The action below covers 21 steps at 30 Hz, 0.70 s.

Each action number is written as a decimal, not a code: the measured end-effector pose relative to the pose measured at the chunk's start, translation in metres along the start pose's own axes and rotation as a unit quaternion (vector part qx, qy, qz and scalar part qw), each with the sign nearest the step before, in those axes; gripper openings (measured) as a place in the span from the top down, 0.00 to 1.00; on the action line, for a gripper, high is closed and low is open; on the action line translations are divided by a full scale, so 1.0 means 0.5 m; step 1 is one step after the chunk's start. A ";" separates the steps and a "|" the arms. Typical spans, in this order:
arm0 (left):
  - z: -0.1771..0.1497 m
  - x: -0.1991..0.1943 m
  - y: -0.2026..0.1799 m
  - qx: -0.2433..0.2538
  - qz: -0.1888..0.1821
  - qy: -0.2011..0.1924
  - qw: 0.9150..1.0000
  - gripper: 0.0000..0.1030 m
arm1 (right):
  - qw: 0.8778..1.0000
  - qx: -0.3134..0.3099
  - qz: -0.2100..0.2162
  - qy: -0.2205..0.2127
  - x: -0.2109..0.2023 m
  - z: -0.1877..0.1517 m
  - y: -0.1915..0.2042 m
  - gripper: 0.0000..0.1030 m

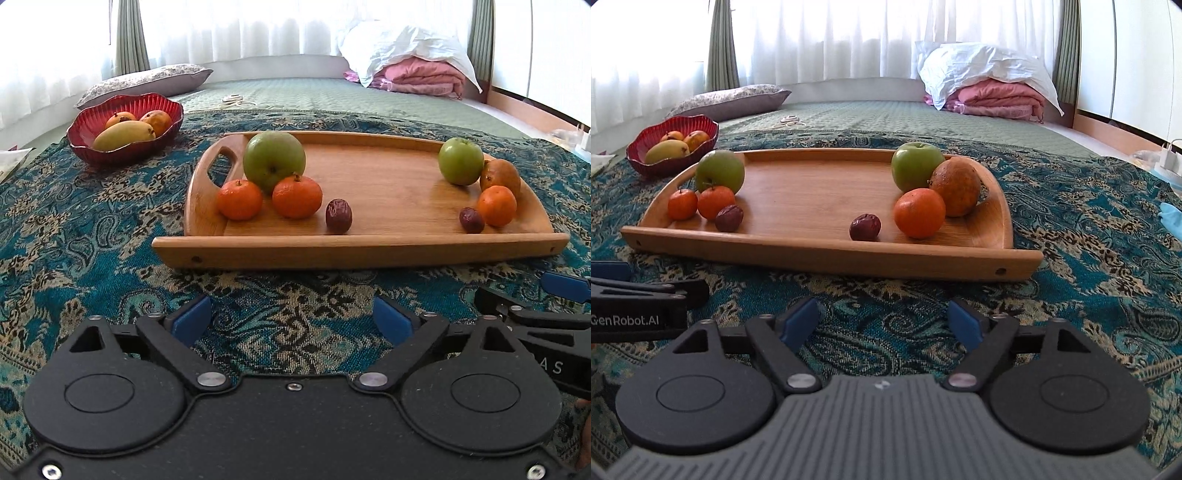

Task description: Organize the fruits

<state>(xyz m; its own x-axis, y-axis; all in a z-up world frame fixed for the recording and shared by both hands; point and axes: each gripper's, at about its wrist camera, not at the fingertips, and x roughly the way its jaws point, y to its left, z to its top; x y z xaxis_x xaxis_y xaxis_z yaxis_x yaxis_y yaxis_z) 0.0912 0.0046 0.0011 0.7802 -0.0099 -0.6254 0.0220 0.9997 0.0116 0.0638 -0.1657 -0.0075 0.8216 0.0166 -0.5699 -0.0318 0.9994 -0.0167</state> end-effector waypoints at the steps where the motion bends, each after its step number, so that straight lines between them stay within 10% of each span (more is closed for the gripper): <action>1: -0.001 0.000 0.000 0.001 0.000 -0.001 1.000 0.08 | 1.000 -0.002 0.000 0.000 0.001 -0.001 0.001 0.14; 21: -0.005 0.015 0.010 -0.011 -0.001 0.006 1.000 0.00 | 1.000 -0.008 -0.007 0.005 0.011 -0.005 0.004 0.09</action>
<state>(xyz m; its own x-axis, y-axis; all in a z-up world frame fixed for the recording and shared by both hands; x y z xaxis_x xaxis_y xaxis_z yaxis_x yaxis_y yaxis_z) 0.0958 0.0098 -0.0056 0.7731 -0.0125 -0.6342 0.0104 0.9999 -0.0070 0.0669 -0.1635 -0.0129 0.8158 0.0024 -0.5783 -0.0295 0.9989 -0.0374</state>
